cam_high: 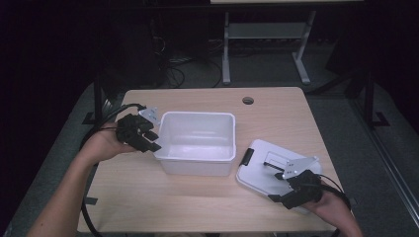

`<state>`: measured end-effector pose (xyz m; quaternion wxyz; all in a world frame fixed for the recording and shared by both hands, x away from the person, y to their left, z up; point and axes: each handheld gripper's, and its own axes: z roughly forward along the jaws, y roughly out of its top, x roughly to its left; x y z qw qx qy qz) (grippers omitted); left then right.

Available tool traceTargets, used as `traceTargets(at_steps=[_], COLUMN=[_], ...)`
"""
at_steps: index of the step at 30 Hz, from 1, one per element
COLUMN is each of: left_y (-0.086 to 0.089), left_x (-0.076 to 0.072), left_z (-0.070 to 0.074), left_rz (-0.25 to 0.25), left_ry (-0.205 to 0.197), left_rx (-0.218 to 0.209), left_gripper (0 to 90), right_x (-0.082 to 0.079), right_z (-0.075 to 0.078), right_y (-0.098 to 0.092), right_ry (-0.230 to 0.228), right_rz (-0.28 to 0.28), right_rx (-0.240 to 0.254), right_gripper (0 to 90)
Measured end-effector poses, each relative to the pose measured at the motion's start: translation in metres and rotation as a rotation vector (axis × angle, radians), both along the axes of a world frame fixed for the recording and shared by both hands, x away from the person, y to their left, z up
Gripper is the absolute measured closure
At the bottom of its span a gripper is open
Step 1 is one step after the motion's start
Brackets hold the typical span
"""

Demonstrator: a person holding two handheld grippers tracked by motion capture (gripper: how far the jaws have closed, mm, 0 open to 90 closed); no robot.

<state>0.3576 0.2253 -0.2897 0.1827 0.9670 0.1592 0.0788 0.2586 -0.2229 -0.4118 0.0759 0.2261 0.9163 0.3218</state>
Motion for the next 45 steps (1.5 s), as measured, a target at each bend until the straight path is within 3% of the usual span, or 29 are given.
traceTargets(at_steps=[9, 22, 36, 45], left_y=[0.012, 0.025, 0.039, 0.043], left_x=[-0.015, -0.038, -0.059, -0.070], left_z=[0.015, 0.018, -0.003, -0.007], left_rz=[0.009, 0.018, 0.038, 0.036], left_ry=[-0.029, -0.049, -0.051, -0.053], left_rx=[-0.008, -0.011, -0.034, -0.047], left_gripper=[58.2, 56.5, 54.7, 53.6], right_x=[-0.001, -0.002, -0.003, -0.003], right_z=[0.000, 0.003, 0.004, 0.007], right_y=[-0.001, -0.001, -0.004, -0.005], right_ry=[0.001, 0.001, -0.014, -0.022], right_rz=[-0.008, -0.009, -0.016, -0.021], right_rx=[0.012, 0.012, 0.007, 0.005], right_gripper=[26.5, 26.4, 26.4, 26.4])
